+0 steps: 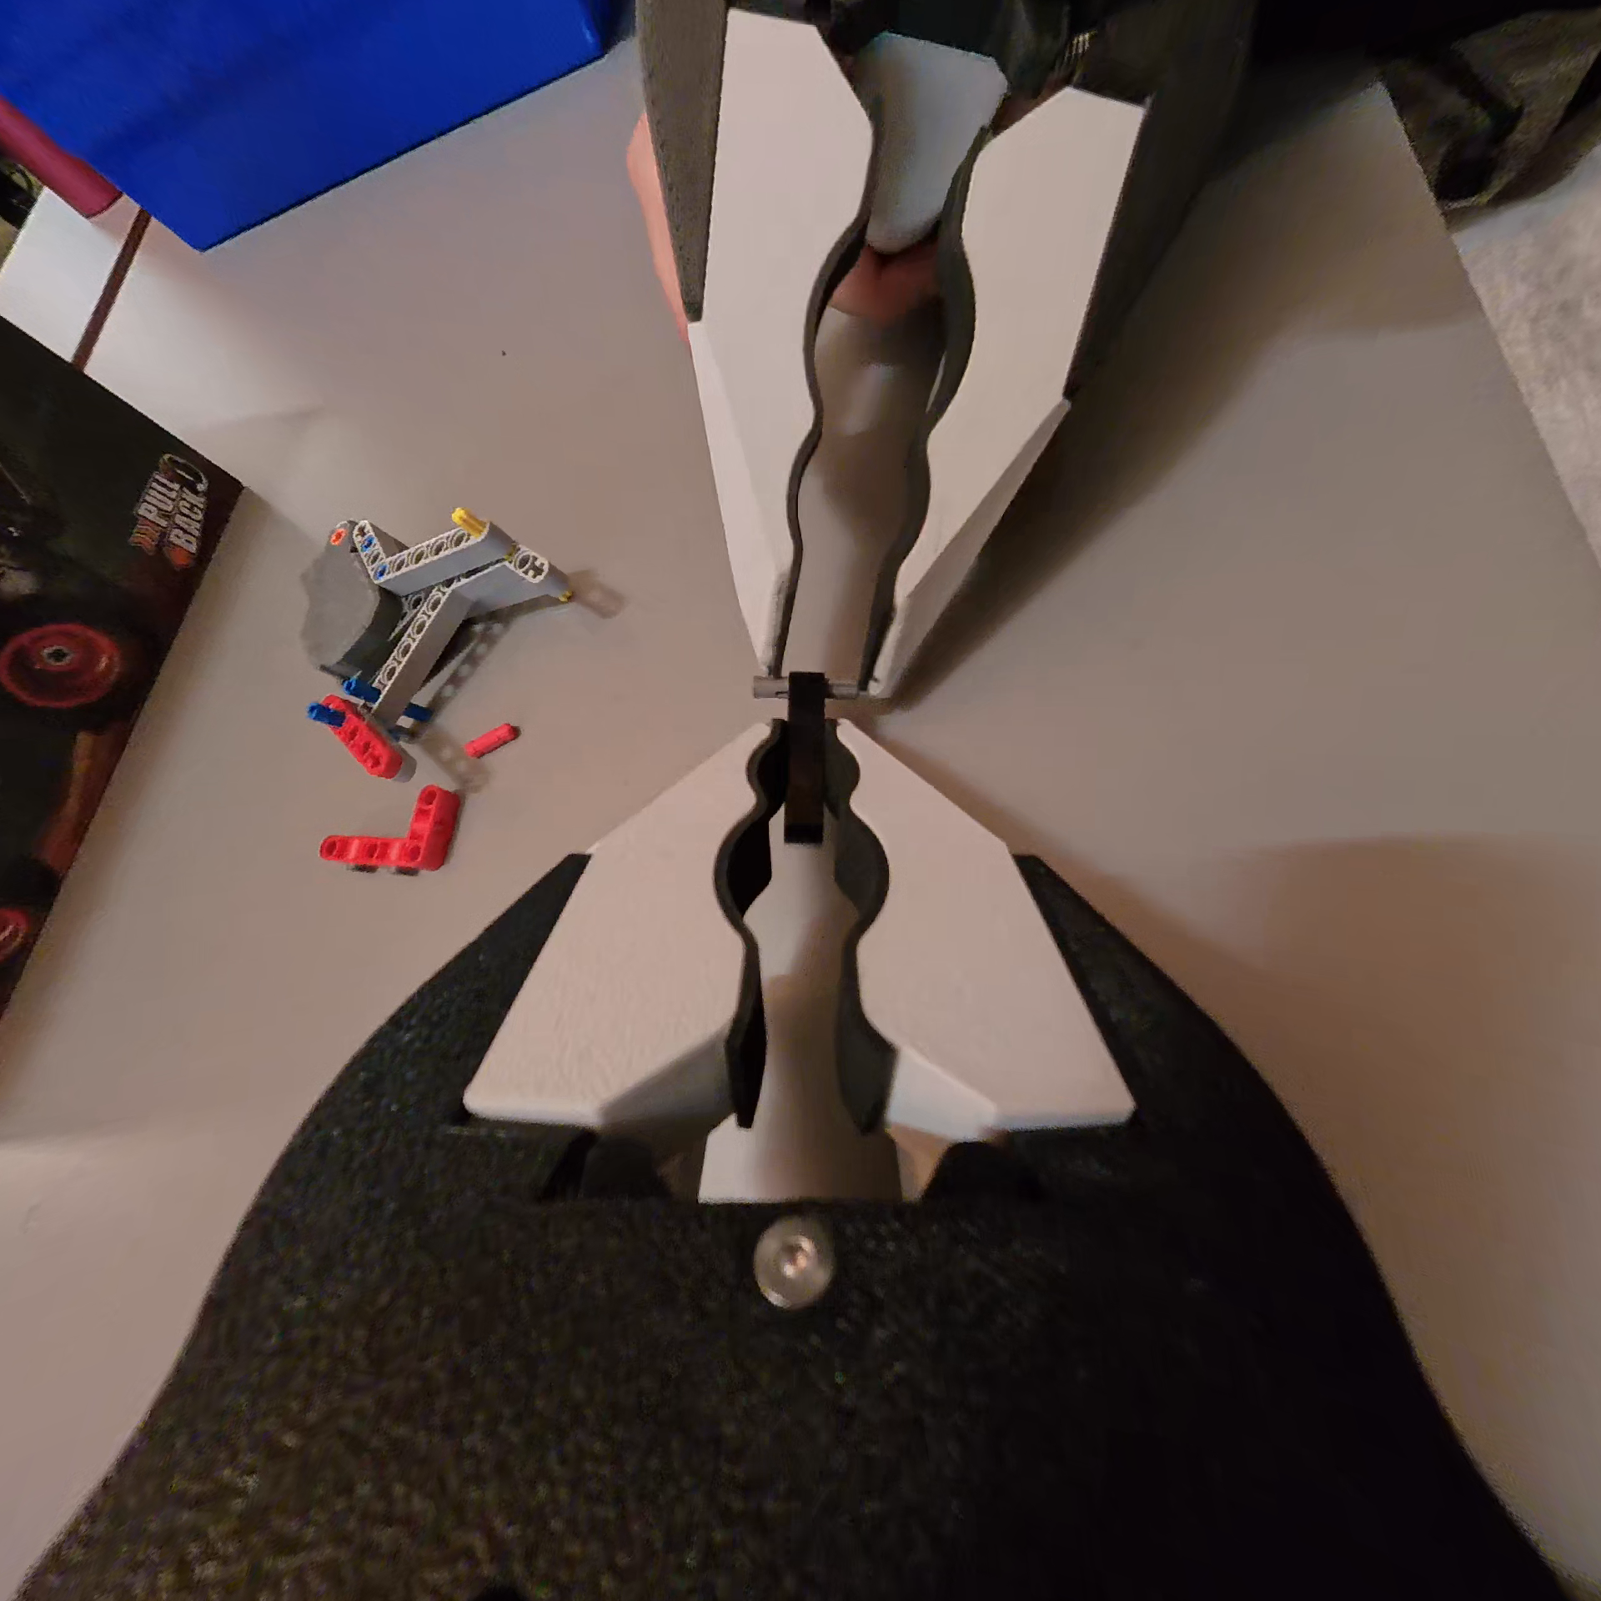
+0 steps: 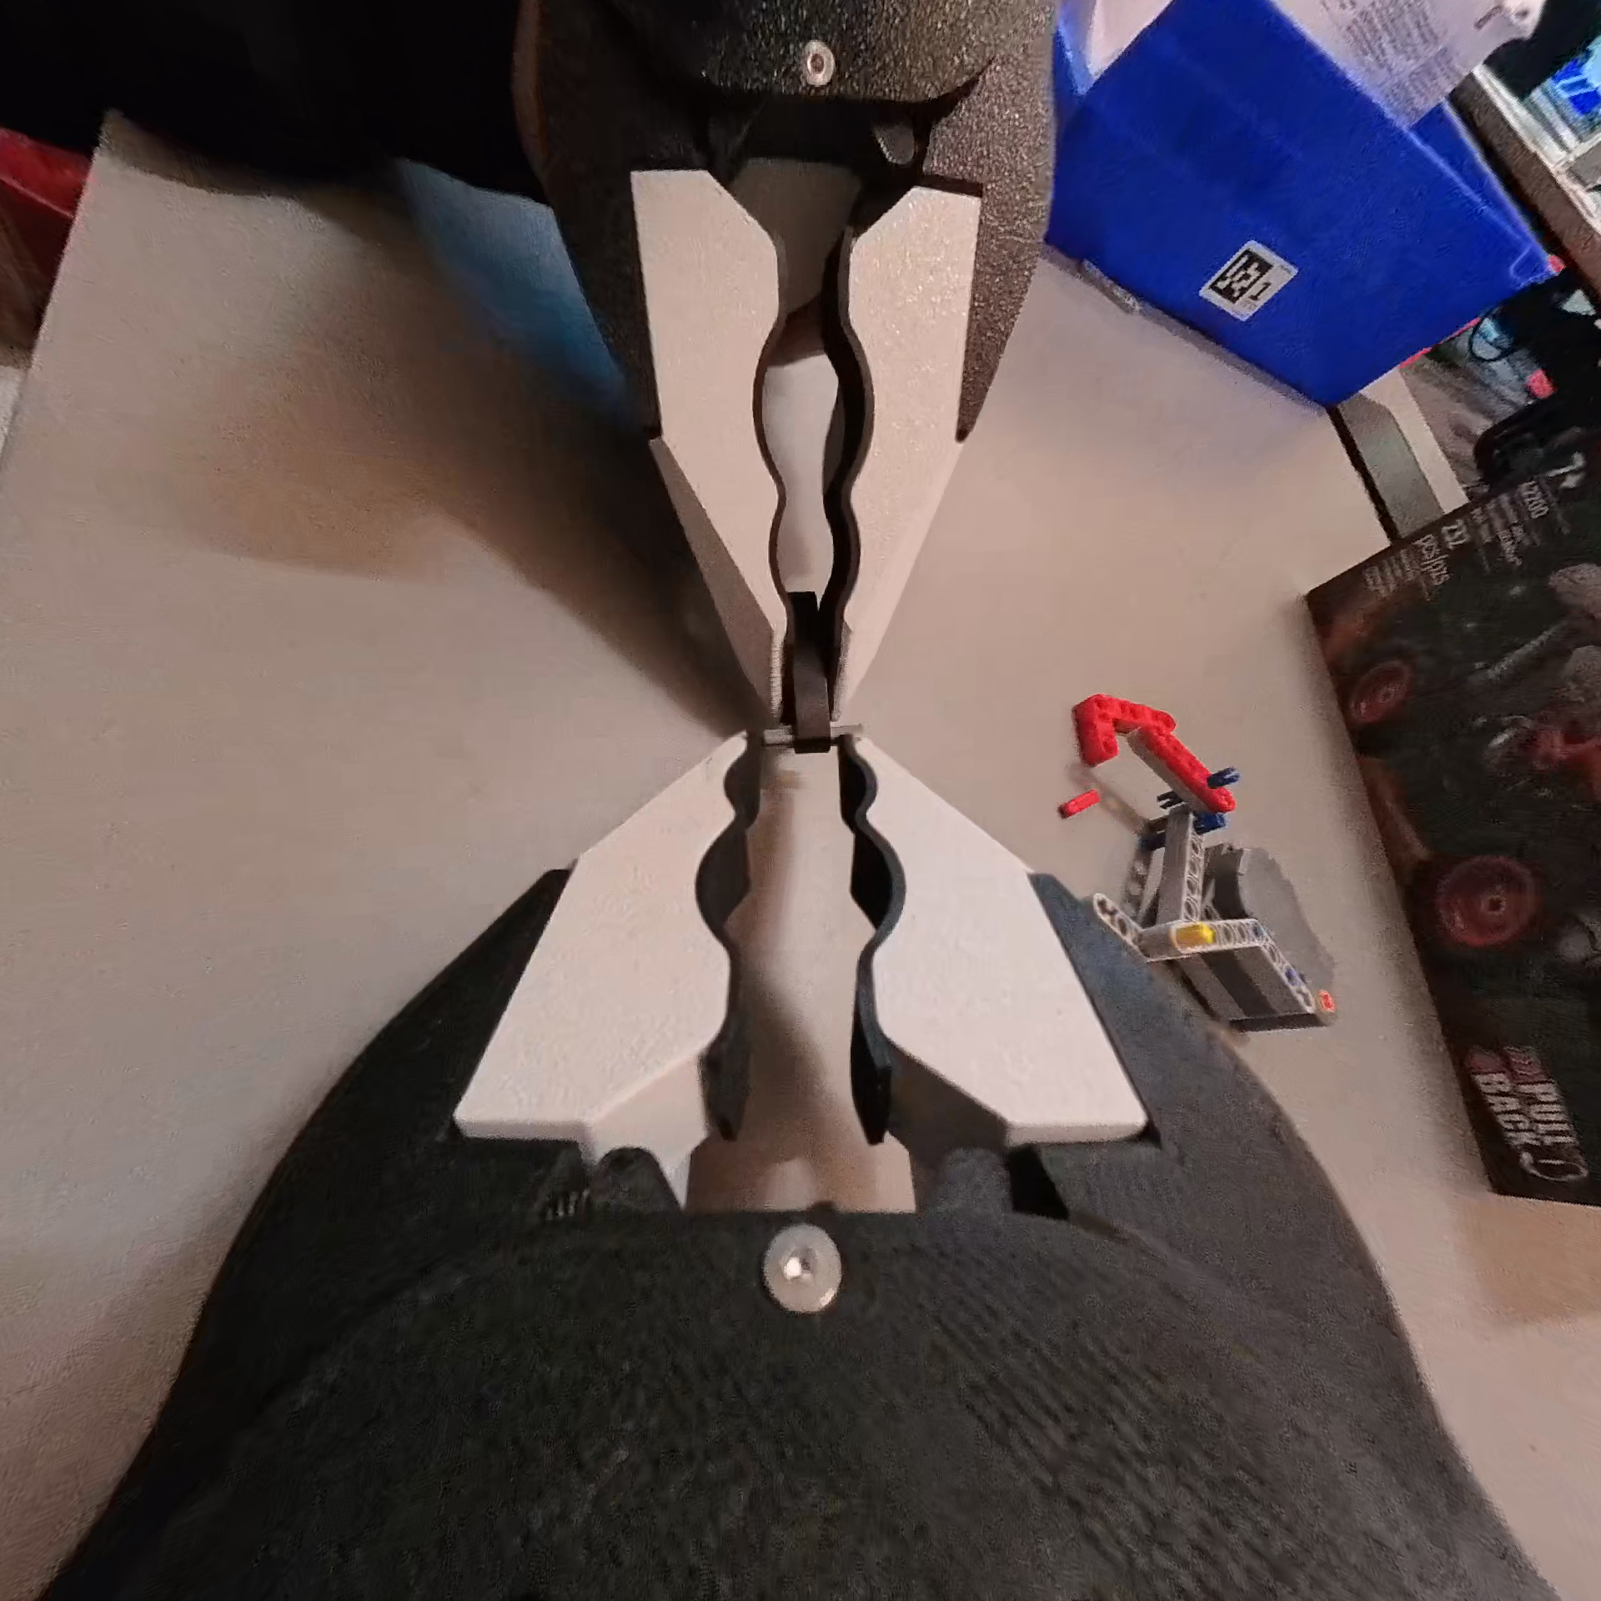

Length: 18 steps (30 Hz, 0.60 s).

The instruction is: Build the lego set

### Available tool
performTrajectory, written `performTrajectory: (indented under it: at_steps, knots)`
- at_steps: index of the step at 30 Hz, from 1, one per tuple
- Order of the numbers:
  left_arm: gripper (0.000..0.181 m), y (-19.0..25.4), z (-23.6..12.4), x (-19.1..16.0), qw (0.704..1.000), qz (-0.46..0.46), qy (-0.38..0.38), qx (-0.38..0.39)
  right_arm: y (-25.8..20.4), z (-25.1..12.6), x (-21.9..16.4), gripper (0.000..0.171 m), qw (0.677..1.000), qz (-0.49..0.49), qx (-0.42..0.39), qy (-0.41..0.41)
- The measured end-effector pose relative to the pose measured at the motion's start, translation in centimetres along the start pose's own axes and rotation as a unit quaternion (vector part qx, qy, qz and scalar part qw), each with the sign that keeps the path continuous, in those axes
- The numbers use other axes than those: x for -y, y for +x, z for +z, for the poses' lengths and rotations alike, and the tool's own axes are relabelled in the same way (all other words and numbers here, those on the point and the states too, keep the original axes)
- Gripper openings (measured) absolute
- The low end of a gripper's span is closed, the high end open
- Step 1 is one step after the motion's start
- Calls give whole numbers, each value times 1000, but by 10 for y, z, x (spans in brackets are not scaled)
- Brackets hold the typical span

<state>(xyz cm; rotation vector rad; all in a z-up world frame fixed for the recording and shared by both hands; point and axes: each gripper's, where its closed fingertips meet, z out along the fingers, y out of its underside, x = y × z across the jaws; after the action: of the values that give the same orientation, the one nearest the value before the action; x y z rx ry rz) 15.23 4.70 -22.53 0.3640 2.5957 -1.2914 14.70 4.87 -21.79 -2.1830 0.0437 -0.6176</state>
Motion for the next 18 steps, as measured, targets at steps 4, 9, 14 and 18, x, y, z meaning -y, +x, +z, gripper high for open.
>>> performTrajectory:
  at_steps: [4,9,14,18]
  knots:
    - [5,0,0,0,1000,-2,0,0,0,1,0,17,1000,-4,0,0]
    - [5,5,3,-8,999,-2,-29,-19,-6,6,-5,15,999,-7,22,-24]
    - [6,6,3,-9,999,-15,-31,-25,-6,7,-6,15,999,3,33,-26]
    - [6,5,3,-11,998,-29,-34,-32,-5,10,-6,15,999,12,37,-31]
